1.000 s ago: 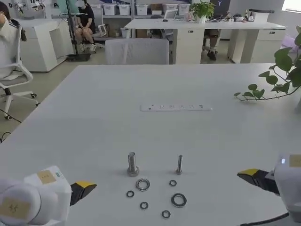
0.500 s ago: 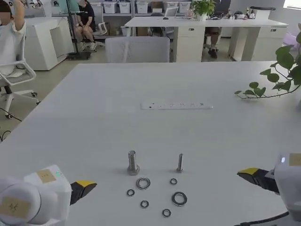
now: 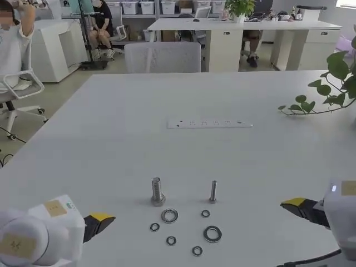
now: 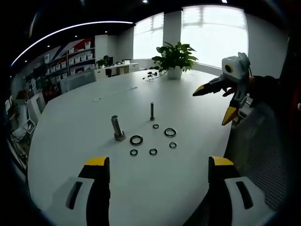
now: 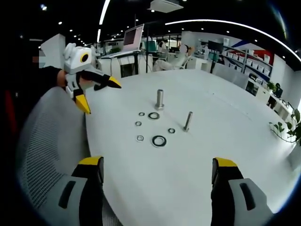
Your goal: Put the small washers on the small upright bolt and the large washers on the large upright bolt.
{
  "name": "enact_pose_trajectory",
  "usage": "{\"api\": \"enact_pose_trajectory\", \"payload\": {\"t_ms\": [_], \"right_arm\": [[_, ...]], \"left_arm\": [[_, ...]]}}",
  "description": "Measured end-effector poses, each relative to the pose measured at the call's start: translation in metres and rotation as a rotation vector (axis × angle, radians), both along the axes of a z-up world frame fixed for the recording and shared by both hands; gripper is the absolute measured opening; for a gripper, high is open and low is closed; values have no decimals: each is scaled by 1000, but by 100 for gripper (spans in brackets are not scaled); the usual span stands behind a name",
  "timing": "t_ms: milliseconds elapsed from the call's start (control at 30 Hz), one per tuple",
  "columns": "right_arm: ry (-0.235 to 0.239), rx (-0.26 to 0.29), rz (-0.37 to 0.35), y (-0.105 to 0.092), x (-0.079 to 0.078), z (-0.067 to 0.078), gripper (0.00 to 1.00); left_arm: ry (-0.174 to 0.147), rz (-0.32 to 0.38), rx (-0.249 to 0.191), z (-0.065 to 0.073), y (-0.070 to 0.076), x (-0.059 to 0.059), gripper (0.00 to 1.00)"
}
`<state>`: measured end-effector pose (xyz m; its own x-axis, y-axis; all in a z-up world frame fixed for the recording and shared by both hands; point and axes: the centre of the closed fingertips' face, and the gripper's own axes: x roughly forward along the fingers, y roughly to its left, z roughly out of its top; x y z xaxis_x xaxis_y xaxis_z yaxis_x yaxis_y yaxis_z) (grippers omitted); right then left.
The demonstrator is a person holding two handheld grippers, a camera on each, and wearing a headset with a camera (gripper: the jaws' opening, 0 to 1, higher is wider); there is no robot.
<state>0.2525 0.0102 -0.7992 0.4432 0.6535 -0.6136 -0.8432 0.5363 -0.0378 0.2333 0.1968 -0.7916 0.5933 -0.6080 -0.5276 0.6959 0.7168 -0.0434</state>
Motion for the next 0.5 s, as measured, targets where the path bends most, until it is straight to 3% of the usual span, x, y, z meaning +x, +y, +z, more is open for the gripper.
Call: {"api": "enact_pose_trajectory", "payload": {"t_ms": [500], "right_arm": [[4, -11, 7, 1, 1, -1, 96]], "left_arm": [[-1, 2, 0, 0, 0, -1, 86]]}}
